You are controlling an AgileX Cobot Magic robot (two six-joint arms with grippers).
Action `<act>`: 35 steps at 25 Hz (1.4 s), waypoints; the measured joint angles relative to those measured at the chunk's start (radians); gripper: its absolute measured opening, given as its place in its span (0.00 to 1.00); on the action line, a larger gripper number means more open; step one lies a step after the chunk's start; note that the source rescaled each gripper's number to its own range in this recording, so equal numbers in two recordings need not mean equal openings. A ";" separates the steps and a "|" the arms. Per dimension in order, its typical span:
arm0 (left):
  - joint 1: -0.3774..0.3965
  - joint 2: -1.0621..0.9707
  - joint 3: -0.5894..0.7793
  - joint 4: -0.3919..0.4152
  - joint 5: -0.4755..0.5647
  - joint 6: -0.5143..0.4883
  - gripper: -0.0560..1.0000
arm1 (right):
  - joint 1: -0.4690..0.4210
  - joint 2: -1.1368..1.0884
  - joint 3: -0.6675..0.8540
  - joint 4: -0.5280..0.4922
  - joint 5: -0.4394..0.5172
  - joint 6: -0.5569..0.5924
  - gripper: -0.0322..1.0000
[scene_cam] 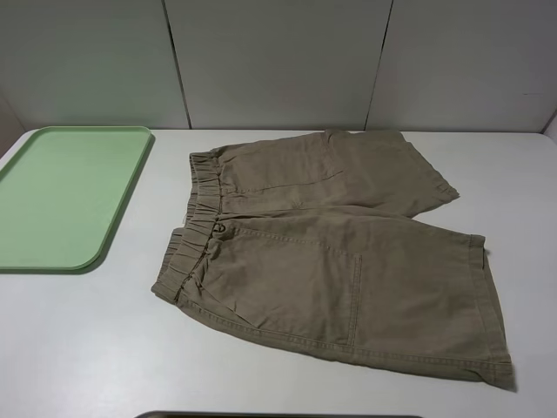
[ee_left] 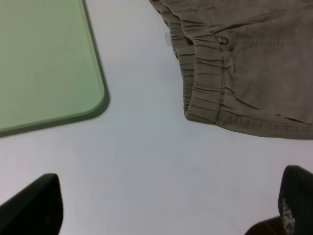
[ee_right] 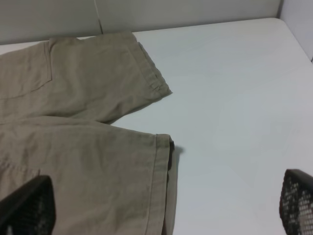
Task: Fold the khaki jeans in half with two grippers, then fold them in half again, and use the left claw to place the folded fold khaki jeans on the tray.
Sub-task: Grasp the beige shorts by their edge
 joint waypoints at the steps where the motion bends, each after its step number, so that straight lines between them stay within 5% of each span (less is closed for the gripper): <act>1: 0.000 0.000 0.000 0.000 0.000 0.000 0.88 | 0.000 0.000 0.000 0.000 0.000 0.000 1.00; 35: -0.008 0.000 0.000 0.000 0.000 0.000 0.88 | 0.000 0.000 0.000 0.000 0.000 0.000 1.00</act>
